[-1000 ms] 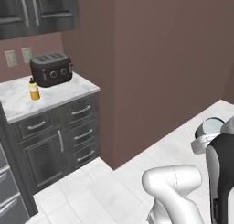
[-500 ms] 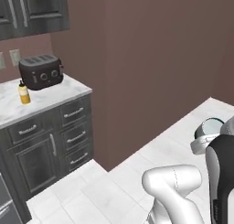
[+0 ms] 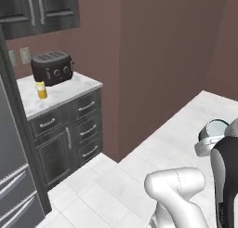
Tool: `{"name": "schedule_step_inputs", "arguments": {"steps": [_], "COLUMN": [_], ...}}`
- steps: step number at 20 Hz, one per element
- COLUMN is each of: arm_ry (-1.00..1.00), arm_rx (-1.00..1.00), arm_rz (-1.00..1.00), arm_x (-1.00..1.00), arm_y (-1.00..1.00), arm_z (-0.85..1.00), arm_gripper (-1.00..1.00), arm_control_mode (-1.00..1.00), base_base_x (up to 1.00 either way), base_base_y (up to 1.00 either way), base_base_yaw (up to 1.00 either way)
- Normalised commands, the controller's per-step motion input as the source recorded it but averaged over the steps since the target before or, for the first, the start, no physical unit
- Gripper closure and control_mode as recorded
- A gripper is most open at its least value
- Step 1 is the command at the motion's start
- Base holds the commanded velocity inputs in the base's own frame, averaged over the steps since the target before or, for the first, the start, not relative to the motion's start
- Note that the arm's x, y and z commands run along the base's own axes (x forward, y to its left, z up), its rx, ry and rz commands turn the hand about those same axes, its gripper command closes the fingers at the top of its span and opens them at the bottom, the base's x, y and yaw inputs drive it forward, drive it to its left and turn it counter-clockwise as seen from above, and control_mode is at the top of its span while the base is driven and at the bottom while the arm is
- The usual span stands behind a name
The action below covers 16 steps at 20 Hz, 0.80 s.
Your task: Pick the mug from the counter and place it inside the microwave. Then close the microwave.
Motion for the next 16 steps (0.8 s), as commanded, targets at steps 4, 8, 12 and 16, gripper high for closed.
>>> {"name": "schedule_step_inputs", "arguments": {"steps": [4, 8, 12, 16], "arm_ry": [0.00, 0.00, 0.00, 0.00], "arm_rx": [0.00, 0.00, 0.00, 0.00], "arm_rz": [0.00, 0.00, 0.00, 0.00], "arm_x": [0.00, 0.00, 0.00, 0.00], "arm_y": [0.00, 0.00, 0.00, 0.00], "arm_z": [0.00, 0.00, 0.00, 0.00], "arm_gripper": [1.00, 1.00, 1.00, 1.00], "arm_control_mode": [1.00, 1.00, 1.00, 1.00], "base_base_x": [-0.61, -0.95, -1.00, -1.00], "base_base_y": [0.98, 0.84, 0.93, 0.96], "base_base_yaw": [-0.13, -0.12, -0.11, -0.11]}}
